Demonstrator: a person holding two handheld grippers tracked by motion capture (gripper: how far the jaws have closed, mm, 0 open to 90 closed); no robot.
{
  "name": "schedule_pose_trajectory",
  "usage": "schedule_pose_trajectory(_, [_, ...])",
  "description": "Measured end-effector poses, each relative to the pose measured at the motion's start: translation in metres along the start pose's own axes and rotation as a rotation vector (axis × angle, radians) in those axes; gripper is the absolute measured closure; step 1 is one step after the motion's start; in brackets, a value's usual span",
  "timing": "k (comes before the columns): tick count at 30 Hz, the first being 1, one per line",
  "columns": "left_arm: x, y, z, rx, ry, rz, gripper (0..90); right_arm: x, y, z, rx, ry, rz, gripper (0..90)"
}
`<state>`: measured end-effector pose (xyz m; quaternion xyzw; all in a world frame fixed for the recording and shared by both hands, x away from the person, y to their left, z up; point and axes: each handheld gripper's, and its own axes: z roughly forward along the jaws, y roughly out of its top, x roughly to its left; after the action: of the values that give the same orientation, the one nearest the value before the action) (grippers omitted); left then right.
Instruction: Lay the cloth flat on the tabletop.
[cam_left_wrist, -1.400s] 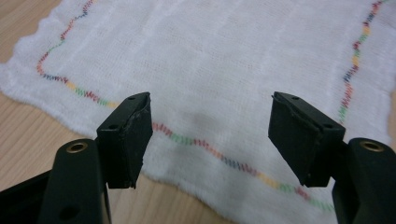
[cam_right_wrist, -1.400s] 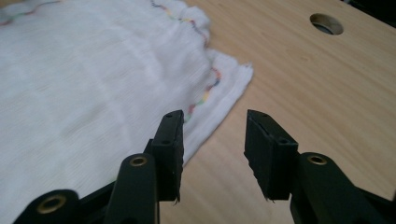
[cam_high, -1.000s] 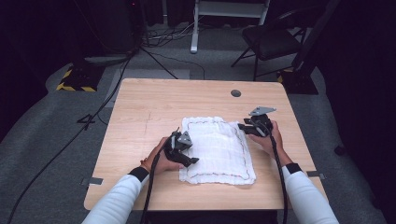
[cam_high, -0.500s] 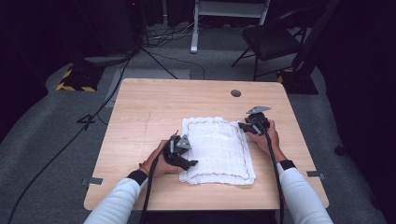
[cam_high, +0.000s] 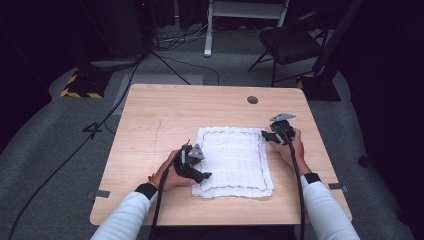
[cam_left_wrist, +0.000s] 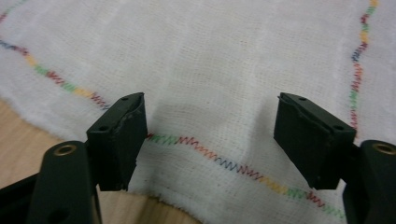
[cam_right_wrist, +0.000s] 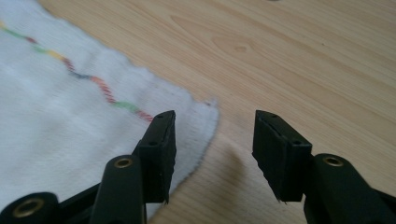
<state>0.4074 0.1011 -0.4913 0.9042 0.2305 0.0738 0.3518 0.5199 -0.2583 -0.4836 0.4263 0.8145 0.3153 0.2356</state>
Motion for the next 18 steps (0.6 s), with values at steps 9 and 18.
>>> schedule_pose_trajectory(9, [0.018, 0.005, -0.013, -0.069, 0.094, -0.045, 22.2, 0.006, -0.001, -0.029, -0.076, 0.078, -0.024, 49.4])
schedule_pose_trajectory(18, [0.051, 0.017, -0.006, -0.072, 0.149, -0.092, 23.4, 0.018, -0.006, -0.028, -0.056, 0.103, -0.061, 49.5])
